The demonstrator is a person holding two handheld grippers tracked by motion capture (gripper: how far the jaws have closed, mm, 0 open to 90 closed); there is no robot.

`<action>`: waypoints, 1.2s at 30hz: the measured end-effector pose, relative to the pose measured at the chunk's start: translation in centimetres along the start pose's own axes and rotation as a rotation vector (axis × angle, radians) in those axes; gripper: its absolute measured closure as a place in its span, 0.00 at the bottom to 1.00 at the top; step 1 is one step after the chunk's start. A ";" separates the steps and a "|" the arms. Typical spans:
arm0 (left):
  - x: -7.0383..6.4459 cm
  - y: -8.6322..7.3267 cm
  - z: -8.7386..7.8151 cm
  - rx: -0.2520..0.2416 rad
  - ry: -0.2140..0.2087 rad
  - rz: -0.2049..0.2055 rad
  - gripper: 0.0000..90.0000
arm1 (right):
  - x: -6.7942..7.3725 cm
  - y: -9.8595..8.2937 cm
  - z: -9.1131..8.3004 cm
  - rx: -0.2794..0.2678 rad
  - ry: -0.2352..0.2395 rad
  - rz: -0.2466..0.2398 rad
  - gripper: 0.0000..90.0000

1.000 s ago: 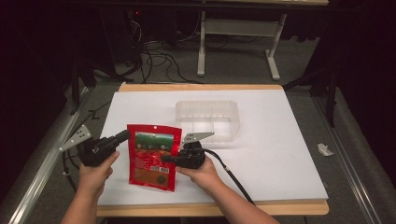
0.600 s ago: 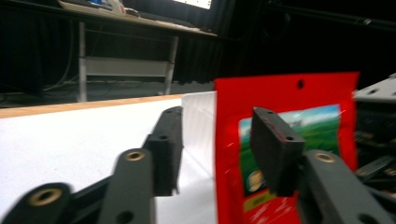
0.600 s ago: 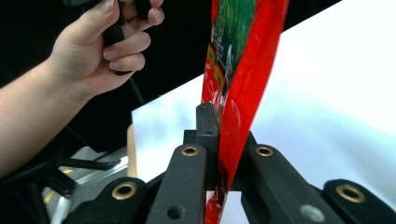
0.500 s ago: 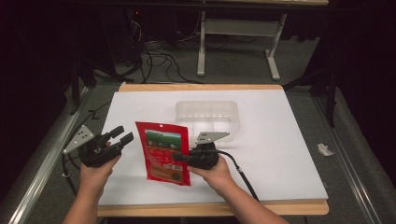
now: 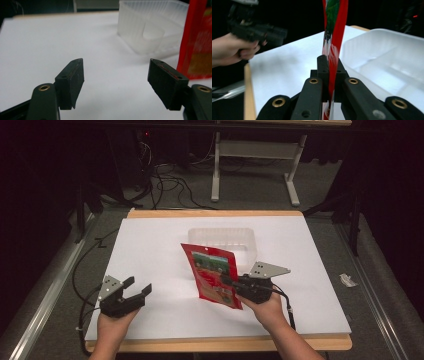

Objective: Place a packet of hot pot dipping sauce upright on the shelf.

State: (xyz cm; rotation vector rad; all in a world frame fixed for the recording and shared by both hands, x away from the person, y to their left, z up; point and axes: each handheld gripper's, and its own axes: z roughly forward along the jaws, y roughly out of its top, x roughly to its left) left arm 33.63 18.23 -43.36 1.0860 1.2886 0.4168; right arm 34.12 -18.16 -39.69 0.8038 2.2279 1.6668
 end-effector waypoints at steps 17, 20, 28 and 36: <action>0.8 -0.1 0.0 -0.007 -0.050 0.017 0.34 | -1.4 -0.2 -1.2 -0.033 -0.143 -0.017 1.00; 0.8 -0.1 0.0 -0.007 -0.053 0.017 0.34 | -1.8 -0.4 -1.6 -0.034 -0.164 -0.011 1.00; 0.7 -0.1 0.0 -0.006 -0.055 0.020 0.35 | -2.1 0.7 -3.3 -0.089 -0.194 -0.019 1.00; 0.6 -0.3 0.0 0.008 -0.066 0.027 0.35 | -3.0 2.5 -6.3 -0.175 -0.289 -0.012 1.00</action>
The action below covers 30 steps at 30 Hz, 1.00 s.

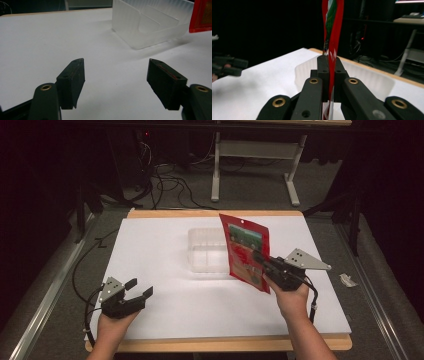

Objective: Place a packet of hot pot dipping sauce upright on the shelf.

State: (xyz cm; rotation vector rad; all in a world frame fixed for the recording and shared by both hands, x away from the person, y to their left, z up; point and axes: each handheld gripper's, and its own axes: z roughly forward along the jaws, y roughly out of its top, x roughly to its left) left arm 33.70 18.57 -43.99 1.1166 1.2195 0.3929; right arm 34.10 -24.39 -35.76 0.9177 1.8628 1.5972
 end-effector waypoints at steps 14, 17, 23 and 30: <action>0.0 -0.3 0.1 0.026 -0.010 0.006 0.35 | -1.3 2.8 0.9 -0.061 -0.164 -0.041 1.00; 0.0 -0.4 0.2 0.034 -0.009 0.005 0.35 | -1.8 2.9 3.0 -0.046 -0.196 -0.055 1.00; 0.1 -0.5 0.2 0.044 -0.007 0.014 0.35 | -3.0 2.2 6.6 -0.028 -0.236 -0.049 1.00; 0.2 -0.6 0.2 0.045 -0.001 0.009 0.35 | -3.9 1.3 9.8 -0.036 -0.287 -0.077 1.00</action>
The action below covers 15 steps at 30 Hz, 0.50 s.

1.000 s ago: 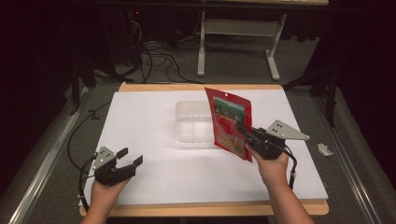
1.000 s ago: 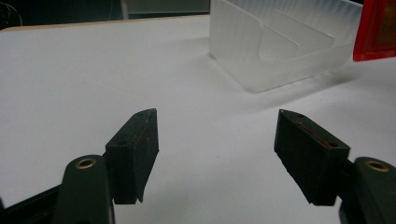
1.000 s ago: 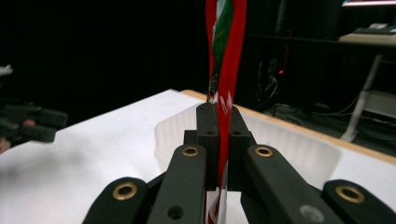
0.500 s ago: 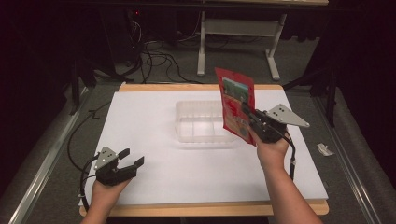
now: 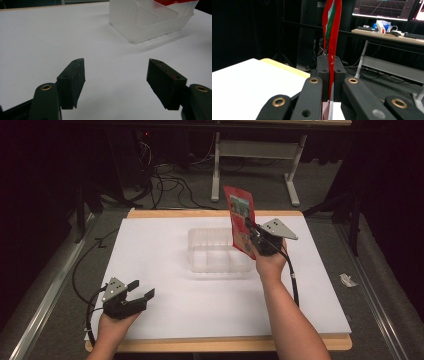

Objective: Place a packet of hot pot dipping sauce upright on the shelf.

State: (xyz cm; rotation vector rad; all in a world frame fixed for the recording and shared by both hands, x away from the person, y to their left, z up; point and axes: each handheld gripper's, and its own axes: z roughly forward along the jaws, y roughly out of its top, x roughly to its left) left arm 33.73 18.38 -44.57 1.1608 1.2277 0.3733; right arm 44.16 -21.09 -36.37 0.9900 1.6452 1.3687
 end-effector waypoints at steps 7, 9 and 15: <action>0.3 0.0 -0.1 0.004 0.004 -0.001 0.35 | -0.2 -2.5 1.3 -0.024 -0.010 0.039 1.00; 0.4 0.0 -0.1 0.006 0.005 0.000 0.35 | 0.0 -3.4 1.6 -0.006 -0.004 0.036 1.00; 0.3 -0.1 -0.1 0.006 0.006 -0.005 0.35 | -0.7 -3.8 1.5 0.047 0.030 0.029 0.99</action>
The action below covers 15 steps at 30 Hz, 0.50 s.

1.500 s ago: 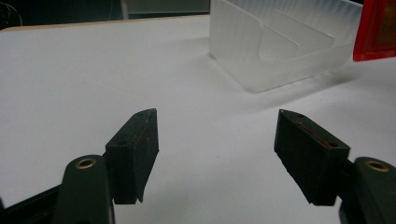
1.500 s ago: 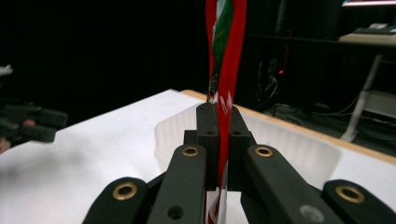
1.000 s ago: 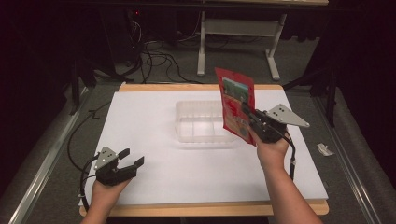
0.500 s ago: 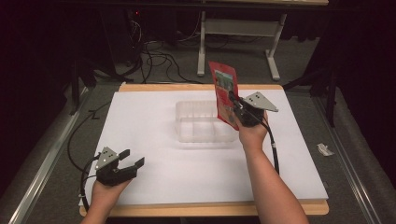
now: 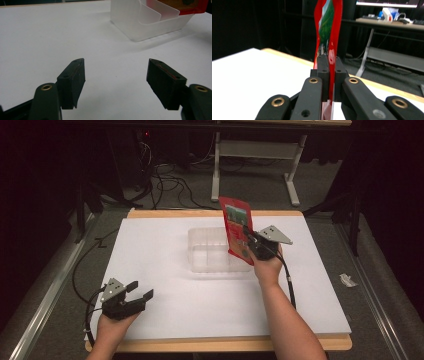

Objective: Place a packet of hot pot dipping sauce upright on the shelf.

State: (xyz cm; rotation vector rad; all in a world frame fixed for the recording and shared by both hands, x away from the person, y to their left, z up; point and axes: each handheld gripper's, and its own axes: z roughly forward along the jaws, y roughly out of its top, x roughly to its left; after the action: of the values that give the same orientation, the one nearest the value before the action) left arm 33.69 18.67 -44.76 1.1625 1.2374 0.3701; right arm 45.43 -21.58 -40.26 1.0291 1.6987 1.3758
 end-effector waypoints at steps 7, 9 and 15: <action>-0.1 -0.1 0.2 0.008 -0.003 0.002 0.35 | -2.4 2.0 0.3 0.262 0.114 0.080 0.91; -0.2 -0.1 0.2 0.009 -0.004 0.002 0.36 | -2.6 2.1 0.5 0.292 0.136 0.093 0.90; -0.2 -0.3 0.3 0.019 -0.005 0.005 0.36 | -3.1 3.2 1.8 0.480 0.189 0.102 0.95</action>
State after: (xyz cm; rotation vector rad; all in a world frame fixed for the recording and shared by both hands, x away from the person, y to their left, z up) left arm 33.76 18.29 -44.92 1.1829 1.2361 0.3598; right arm 48.88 -23.27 -37.32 1.2914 2.2117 1.1805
